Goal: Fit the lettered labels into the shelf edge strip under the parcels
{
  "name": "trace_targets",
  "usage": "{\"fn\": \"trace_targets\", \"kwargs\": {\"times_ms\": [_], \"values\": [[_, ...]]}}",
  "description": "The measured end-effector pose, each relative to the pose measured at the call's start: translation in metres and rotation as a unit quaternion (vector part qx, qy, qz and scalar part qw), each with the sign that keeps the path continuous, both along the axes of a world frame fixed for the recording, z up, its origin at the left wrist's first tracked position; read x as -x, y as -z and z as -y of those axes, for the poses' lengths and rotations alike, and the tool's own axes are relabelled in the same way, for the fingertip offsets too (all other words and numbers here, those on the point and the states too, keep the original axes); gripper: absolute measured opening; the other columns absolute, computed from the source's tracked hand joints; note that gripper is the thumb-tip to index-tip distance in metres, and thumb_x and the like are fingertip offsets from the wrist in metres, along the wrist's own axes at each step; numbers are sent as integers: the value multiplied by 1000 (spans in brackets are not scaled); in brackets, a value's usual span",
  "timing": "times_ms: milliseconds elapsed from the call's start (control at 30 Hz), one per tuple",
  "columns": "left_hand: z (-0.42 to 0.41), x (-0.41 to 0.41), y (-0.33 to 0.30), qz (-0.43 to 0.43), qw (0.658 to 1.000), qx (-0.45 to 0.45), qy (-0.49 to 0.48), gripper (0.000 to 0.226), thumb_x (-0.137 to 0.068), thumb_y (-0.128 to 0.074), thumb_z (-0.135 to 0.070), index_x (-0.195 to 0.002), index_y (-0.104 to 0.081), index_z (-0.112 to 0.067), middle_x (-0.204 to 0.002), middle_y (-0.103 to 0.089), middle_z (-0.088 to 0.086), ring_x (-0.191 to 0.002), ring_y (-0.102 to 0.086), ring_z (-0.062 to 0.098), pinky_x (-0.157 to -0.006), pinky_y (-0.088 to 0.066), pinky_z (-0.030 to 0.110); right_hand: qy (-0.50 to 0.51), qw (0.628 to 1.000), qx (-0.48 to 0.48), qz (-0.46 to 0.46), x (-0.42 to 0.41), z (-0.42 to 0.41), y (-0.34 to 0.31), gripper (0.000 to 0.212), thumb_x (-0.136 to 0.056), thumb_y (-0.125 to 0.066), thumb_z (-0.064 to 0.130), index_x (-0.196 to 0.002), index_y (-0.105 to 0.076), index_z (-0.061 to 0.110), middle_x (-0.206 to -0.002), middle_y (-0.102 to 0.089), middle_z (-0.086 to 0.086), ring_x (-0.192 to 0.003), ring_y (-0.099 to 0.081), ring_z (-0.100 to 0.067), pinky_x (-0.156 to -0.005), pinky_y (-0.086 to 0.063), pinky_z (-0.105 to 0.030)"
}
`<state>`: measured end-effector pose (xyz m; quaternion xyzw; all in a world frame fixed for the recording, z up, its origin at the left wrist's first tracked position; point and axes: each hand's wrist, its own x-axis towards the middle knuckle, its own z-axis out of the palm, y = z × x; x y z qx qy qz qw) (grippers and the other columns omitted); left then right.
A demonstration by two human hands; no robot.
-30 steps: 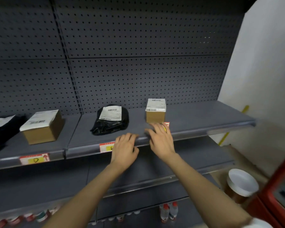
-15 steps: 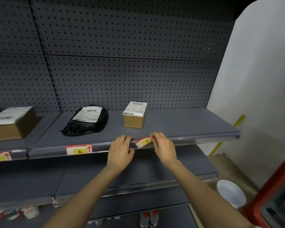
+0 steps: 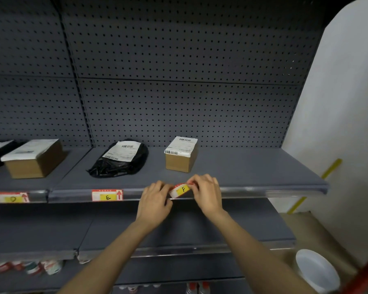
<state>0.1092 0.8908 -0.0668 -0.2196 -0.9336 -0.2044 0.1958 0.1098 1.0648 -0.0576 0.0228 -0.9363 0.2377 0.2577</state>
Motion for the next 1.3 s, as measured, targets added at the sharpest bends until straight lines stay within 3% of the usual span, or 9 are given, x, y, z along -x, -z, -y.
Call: {"fn": "trace_targets", "kwargs": {"times_ms": [233, 367, 467, 700, 1000, 1200, 1300], "values": [[0, 4, 3, 0, 1000, 8, 17, 39, -84, -58, -20, -122, -51, -24, -109, -54, 0, -101, -50, 17, -92, -39, 31, 13, 999, -43, -23, -4, -9, 8, 21, -88, -62, 30, -108, -61, 24, -99, -64, 3, -93, -58, -16, -81, -41, -30], [1, 5, 4, 0, 1000, 13, 24, 40, -84, -58, -21, -123, -50, -25, -110, -54, 1, -102, -49, 17, -91, -40, 30, 18, 996, -75, -36, -9, -22, 9, 6, -90, -59, 28, -95, -59, 24, -91, -69, 4, -85, -63, -16, -77, -41, -32], [1, 2, 7, -8, 999, 18, 28, 42, -82, -59, -19, -123, -51, -23, -109, -54, 2, -100, -51, 19, -89, -42, 33, 36, 996, -80, -28, -10, -27, 11, 7, -88, -62, 29, -92, -64, 24, -92, -68, 4, -86, -61, -15, -77, -39, -30], [6, 3, 7, -26, 998, 34, 44, 40, -82, -60, -19, -121, -52, -21, -109, -56, 3, -101, -52, 19, -91, -41, 33, 47, 998, 49, 20, -11, -23, 17, 6, -83, -68, 28, -88, -70, 25, -90, -63, 4, -89, -54, -14, -79, -30, -25], [10, 6, 7, -28, 998, 35, 52, 40, -82, -57, -17, -121, -52, -21, -111, -56, 1, -102, -52, 20, -93, -40, 34, 65, 996, 0, 67, -6, -8, 4, 4, -84, -66, 29, -87, -69, 29, -92, -62, 6, -92, -53, -15, -85, -33, -29], [13, 5, 10, -15, 998, 19, 66, 44, -82, -56, -14, -125, -49, -20, -115, -56, 1, -105, -51, 19, -98, -39, 34, 43, 993, -113, 4, -16, -4, 9, 21, -89, -57, 27, -109, -52, 27, -108, -61, 3, -103, -55, -18, -88, -38, -32], [22, -4, 10, -7, 998, 11, 63, 45, -82, -56, -13, -126, -49, -17, -117, -56, 3, -107, -51, 21, -101, -38, 35, 43, 992, -123, 4, -25, 5, 11, 29, -91, -54, 25, -119, -50, 27, -114, -58, 0, -106, -54, -19, -92, -39, -33]]}}
